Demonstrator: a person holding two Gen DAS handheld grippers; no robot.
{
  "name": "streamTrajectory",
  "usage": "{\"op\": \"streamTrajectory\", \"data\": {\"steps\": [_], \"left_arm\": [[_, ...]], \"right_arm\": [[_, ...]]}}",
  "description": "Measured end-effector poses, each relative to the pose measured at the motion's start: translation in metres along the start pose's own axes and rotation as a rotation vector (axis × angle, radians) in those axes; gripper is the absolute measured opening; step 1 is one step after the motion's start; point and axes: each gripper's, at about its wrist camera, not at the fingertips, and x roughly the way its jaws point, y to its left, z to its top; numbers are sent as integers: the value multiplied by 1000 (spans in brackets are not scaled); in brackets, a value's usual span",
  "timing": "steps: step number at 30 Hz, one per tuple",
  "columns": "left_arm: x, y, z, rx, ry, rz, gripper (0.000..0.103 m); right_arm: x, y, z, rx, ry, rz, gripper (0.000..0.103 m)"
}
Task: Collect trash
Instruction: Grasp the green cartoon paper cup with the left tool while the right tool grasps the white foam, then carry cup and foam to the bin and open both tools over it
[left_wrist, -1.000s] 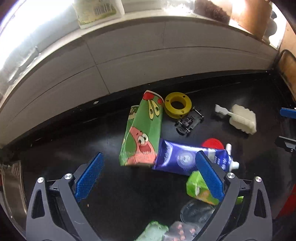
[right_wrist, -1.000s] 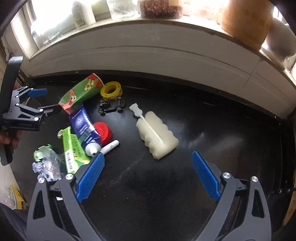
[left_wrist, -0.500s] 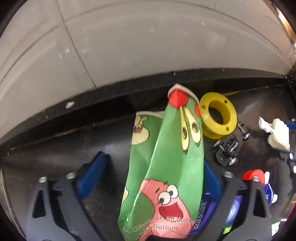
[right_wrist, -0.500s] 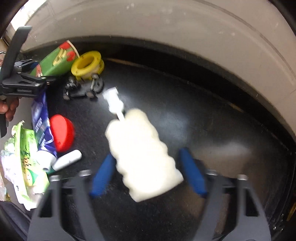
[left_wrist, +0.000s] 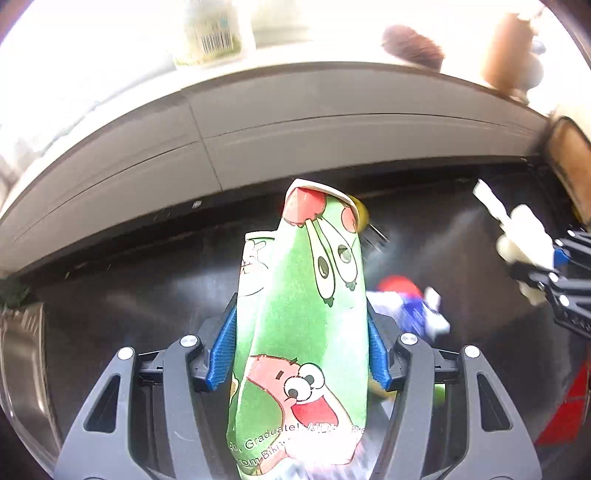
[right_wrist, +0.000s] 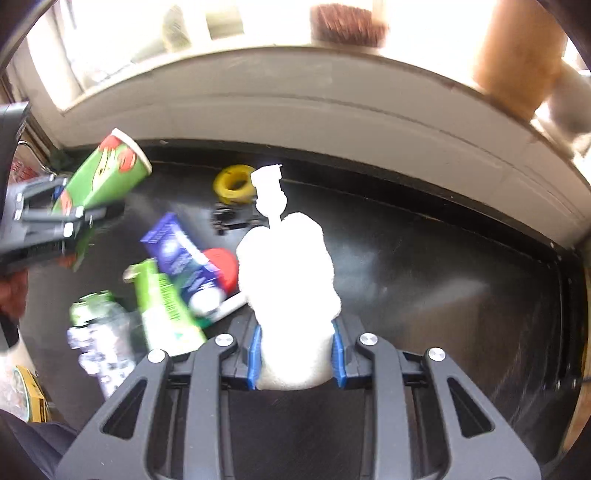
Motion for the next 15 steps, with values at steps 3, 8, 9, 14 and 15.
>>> {"op": "streamTrajectory", "data": {"steps": [3, 8, 9, 14, 15], "left_arm": [[-37, -15, -40, -25, 9, -24, 59], [-72, -36, -97, -42, 27, -53, 59], [-70, -44, -115, -45, 33, -60, 59], [-87, -60, -143, -30, 39, -65, 59], [-88, -57, -144, -31, 33, -61, 59]], "right_arm": [[-27, 21, -24, 10, -17, 12, 30], [-54, 51, -69, 15, -14, 31, 30], [-55, 55, -73, 14, -10, 34, 30], [-64, 70, -95, 14, -7, 40, 30], [-66, 71, -95, 17, -13, 39, 30]]}}
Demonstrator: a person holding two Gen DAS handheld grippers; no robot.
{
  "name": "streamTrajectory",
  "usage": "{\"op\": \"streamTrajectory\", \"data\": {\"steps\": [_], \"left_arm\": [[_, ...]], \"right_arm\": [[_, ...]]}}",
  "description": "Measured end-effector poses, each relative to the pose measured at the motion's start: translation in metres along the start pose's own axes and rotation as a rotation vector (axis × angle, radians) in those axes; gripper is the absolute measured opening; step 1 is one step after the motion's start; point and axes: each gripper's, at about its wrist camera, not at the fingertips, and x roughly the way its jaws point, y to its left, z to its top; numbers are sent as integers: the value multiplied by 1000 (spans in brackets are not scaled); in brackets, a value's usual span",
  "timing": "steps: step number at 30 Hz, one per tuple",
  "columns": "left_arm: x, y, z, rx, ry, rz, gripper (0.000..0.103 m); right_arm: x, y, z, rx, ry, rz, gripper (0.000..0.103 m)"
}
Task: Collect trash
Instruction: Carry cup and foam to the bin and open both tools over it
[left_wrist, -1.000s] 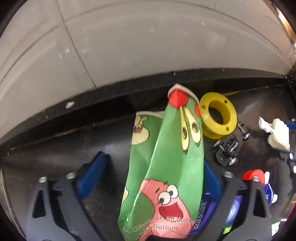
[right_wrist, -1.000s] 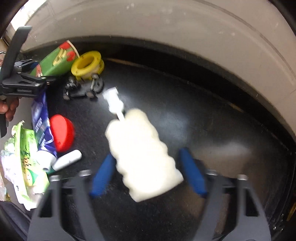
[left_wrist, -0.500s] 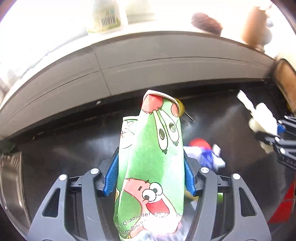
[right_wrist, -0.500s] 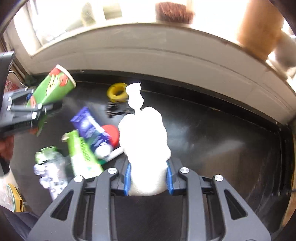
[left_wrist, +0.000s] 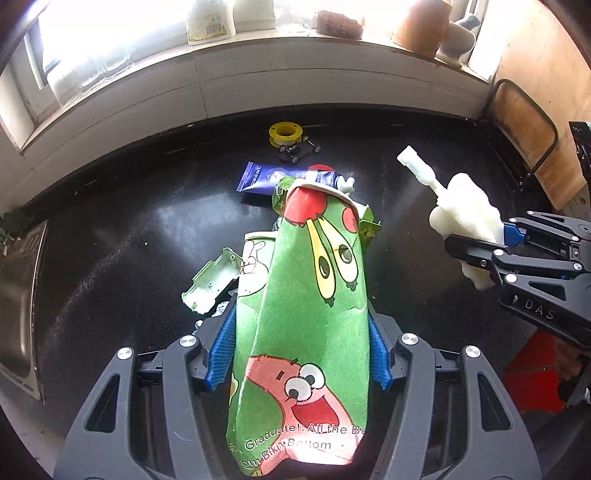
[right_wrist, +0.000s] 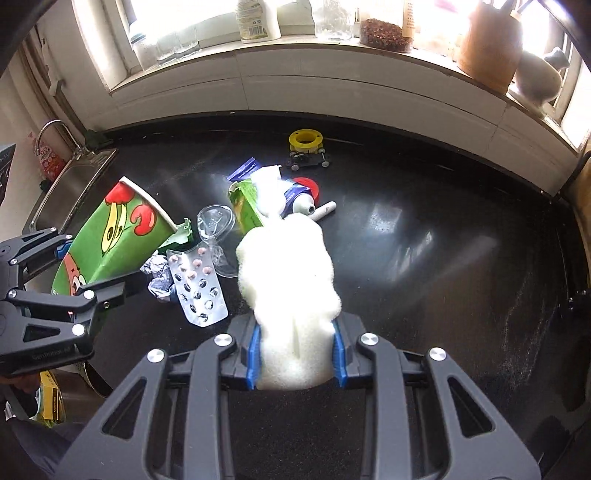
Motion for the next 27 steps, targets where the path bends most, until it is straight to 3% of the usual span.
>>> {"op": "streamTrajectory", "data": {"steps": [9, 13, 19, 27], "left_arm": [[-14, 16, 2, -53, -51, 32, 59], [-31, 46, -10, -138, -84, 75, 59], [-69, 122, -74, -367, -93, 211, 59], [-126, 217, -229, -772, -54, 413, 59]], "right_arm": [[-14, 4, 2, 9, -31, 12, 30], [-11, 35, 18, -60, -45, 59, 31], [-4, 143, 39, -279, -64, 213, 31], [8, 336, 3, -659, 35, 464, 31]]}}
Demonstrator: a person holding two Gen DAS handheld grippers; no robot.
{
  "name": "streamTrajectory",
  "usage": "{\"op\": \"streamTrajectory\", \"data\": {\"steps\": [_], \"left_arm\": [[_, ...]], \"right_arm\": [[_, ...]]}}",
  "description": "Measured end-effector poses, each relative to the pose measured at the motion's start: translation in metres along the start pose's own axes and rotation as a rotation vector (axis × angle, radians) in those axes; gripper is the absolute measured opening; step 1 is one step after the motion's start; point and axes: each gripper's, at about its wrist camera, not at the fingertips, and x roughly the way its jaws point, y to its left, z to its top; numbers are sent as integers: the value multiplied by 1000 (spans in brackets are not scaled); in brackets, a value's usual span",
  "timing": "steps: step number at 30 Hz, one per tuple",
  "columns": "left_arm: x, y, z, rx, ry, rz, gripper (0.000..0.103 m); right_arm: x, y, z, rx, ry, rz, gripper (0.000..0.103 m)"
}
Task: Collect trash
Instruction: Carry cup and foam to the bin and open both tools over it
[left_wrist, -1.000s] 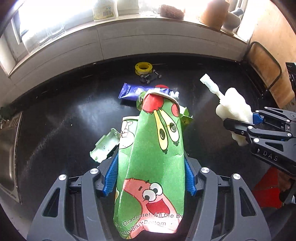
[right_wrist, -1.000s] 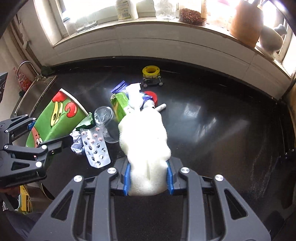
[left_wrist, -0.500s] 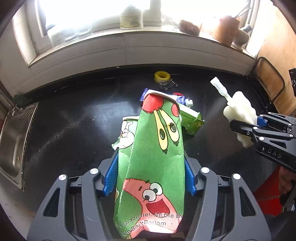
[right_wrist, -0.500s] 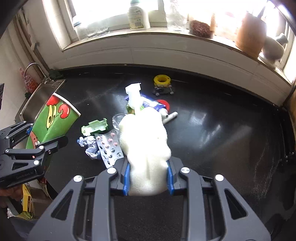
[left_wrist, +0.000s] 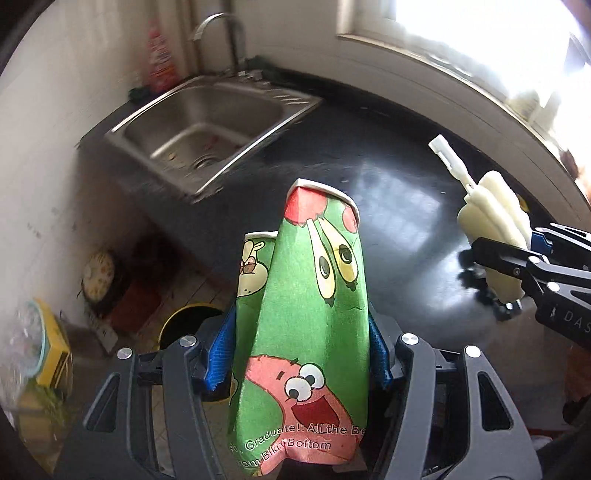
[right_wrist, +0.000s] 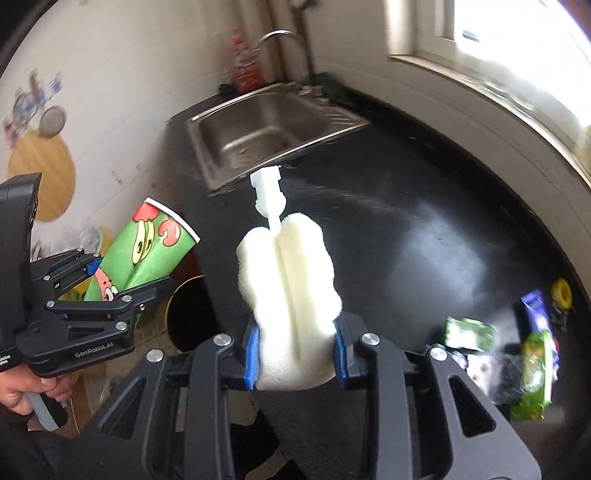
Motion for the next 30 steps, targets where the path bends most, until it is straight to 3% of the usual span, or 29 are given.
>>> {"op": "streamTrajectory", "data": {"steps": [6, 14, 21, 27, 29, 30], "left_arm": [[0, 101, -49, -248, 57, 103, 59], [32, 168, -87, -379, 60, 122, 59], [113, 225, -129, -488, 142, 118, 59], [128, 236, -137, -503, 139, 92, 59], [128, 235, -135, -492, 132, 90, 59], [128, 234, -134, -487, 128, 85, 64]], "right_arm": [[54, 108, 25, -222, 90, 152, 31], [126, 192, 29, -290, 212, 273, 31], [206, 234, 19, -316, 320, 268, 32], [239, 236, 23, -286, 371, 230, 34], [240, 235, 27, -285, 361, 218, 42], [241, 234, 29, -283, 357, 216, 46]]}}
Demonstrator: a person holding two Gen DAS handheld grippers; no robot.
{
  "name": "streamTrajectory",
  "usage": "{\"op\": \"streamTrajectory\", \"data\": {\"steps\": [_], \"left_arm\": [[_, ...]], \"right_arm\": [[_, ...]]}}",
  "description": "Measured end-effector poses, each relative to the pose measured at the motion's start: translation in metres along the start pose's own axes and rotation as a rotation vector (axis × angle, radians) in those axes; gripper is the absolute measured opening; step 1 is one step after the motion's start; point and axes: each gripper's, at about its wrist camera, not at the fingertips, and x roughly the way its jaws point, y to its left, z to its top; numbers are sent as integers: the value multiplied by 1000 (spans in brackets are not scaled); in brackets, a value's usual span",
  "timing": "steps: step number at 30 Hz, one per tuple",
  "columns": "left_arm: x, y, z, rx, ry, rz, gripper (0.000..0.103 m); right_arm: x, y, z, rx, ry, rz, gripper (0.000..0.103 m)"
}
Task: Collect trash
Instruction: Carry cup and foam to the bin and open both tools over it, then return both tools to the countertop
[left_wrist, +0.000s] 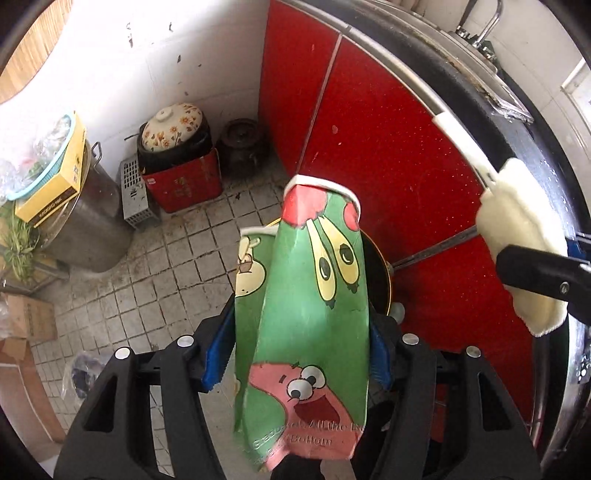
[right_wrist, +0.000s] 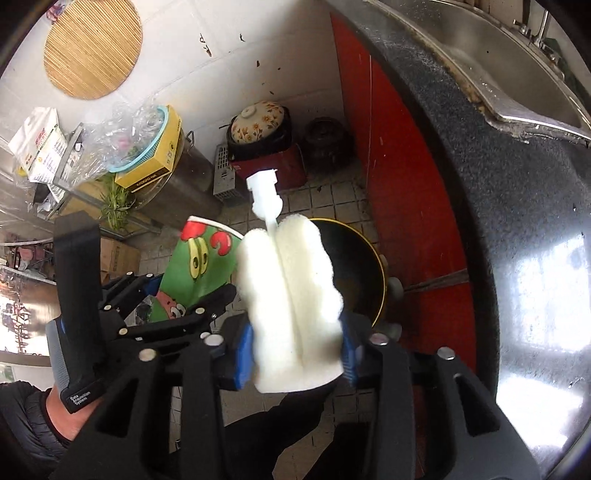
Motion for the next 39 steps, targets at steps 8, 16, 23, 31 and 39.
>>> {"op": "streamTrajectory", "data": {"steps": [8, 16, 23, 31, 39], "left_arm": [[-7, -10, 2, 38, -21, 10, 91], [-42, -46, 4, 124, -33, 1, 91], [-99, -167, 2, 368, -98, -143, 94], [-137, -368, -37, 747, -82, -409, 95], [-148, -499, -113, 1025, -18, -526, 95]], "right_arm": [[-36, -9, -5, 38, -67, 25, 65], [-111, -42, -46, 122, -164, -14, 74], [-229, -107, -135, 274, -348, -222, 84], [-337, -205, -297, 659, -485, -506, 85], [-372, -254, -451, 996, -531, -626, 85]]}}
